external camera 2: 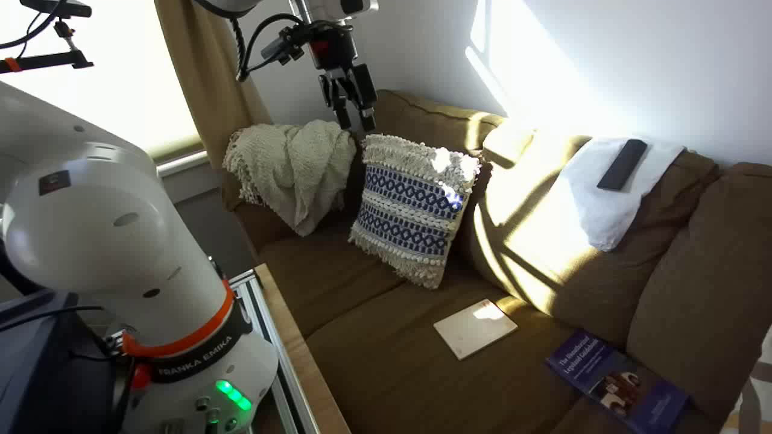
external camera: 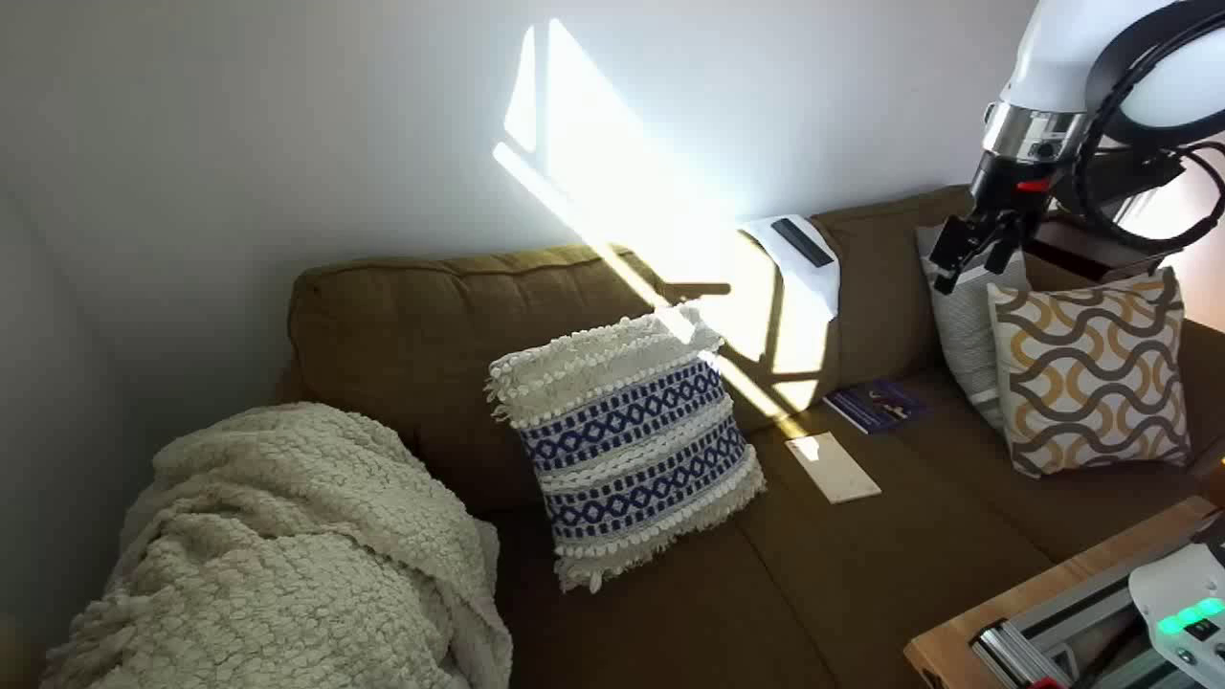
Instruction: Flip the black remote and place it the right way up on the white pillow case
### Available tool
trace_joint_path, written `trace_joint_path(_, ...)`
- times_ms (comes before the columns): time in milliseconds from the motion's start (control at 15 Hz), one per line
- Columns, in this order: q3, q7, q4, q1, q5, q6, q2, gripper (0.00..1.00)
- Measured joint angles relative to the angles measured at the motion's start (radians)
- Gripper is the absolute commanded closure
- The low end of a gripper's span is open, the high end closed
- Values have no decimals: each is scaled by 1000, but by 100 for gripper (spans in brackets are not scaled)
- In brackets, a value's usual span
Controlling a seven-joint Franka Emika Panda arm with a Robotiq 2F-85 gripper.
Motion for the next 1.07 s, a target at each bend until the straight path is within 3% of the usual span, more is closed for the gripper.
trace_joint_path(733,-6,0,-2,0,-1,0,7,0)
trace_joint_path(1067,-113,-27,-15,-64,-45,11,29,0)
